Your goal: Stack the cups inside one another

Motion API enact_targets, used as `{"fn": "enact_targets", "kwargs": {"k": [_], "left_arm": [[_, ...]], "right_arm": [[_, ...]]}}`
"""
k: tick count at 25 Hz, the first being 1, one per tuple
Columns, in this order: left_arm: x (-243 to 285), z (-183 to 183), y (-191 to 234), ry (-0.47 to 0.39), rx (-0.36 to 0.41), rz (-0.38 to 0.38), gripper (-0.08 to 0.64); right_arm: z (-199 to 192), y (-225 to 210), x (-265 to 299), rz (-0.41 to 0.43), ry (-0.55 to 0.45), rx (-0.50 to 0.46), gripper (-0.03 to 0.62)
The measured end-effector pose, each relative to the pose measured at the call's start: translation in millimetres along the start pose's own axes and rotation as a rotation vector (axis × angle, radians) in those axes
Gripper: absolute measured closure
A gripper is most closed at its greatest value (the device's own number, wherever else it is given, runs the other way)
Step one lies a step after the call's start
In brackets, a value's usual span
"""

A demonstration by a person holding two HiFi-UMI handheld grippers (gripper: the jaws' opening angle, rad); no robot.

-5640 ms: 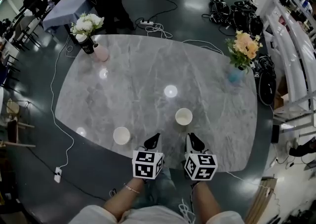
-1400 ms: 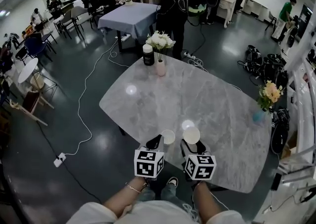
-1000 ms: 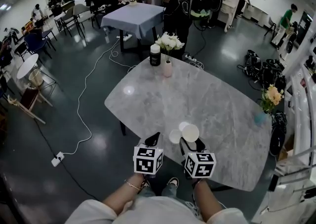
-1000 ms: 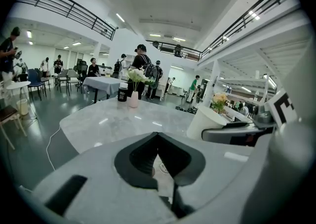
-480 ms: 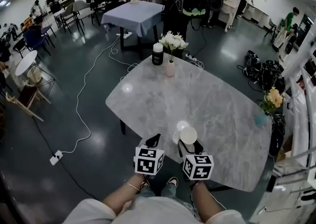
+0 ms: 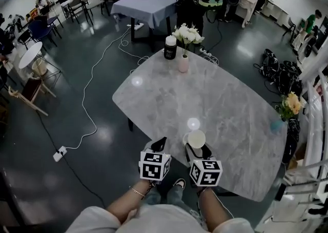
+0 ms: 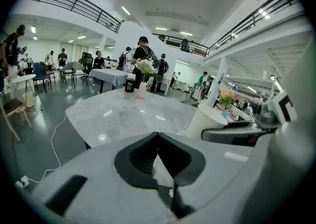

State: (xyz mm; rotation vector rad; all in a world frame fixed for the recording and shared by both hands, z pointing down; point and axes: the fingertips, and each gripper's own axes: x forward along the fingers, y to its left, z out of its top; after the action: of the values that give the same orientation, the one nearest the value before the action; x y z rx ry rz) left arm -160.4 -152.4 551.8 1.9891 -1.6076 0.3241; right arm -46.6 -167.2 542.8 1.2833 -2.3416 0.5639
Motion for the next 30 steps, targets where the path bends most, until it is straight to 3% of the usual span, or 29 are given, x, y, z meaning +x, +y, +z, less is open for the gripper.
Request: {"fn": "enact_targets", "kwargs": {"k": [10,30], "left_arm": [[1,-20,11,0.049,-0.03,0.038,0.563],[3,-30,15,0.062,-0.05,0.069,0.563]], "right_arm": [[-10,-1,13,0.021,0.031,0.011,0.362],[-21,2,24,0.051,0.058,-0.013,0.362]]}}
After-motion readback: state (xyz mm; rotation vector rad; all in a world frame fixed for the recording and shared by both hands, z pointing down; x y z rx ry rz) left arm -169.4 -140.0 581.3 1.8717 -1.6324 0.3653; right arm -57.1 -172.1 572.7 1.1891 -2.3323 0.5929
